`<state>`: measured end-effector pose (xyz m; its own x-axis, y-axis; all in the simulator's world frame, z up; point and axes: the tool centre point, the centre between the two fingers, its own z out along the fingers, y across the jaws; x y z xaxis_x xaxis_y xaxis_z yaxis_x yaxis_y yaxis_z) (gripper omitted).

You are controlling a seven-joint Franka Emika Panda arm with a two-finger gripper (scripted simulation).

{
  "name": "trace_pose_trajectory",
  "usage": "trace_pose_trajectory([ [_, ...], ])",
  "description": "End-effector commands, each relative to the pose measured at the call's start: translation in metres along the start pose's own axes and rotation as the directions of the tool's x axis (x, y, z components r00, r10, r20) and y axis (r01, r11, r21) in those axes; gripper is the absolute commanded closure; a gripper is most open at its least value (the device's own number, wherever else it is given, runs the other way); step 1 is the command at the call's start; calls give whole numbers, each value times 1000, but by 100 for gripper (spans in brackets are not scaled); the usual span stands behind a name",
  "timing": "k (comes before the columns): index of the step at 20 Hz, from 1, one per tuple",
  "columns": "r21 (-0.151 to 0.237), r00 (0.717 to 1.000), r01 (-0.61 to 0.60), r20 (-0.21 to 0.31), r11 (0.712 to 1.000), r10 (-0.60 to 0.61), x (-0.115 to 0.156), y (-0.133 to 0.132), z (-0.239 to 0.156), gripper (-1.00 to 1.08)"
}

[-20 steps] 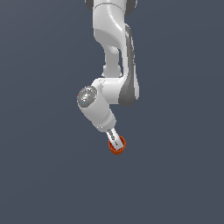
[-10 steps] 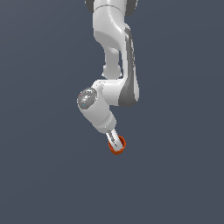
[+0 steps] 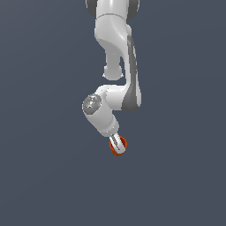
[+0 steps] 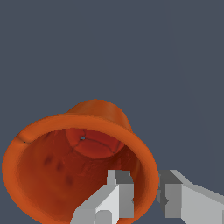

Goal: Pick up the object and move it to a goal position.

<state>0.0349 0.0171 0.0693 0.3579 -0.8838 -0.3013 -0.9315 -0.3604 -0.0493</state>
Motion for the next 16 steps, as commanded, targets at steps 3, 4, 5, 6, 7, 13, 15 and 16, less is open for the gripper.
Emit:
trace_pose_trajectory([
  [3,0,1000,0,0,1000,0,0,0,0,108],
  [4,0,1000,0,0,1000,0,0,0,0,108],
  [5,0,1000,0,0,1000,0,0,0,0,108],
  [6,0,1000,0,0,1000,0,0,0,0,108],
  [7,0,1000,0,0,1000,0,0,0,0,108],
  [13,2,1000,-1,-1,1000,1,-11,-4,-4,108],
  [15,1,1000,-1,-1,1000,1,-21,-8,-7,108],
  [16,1,1000,-1,-1,1000,1,-28,-10,-9,108],
])
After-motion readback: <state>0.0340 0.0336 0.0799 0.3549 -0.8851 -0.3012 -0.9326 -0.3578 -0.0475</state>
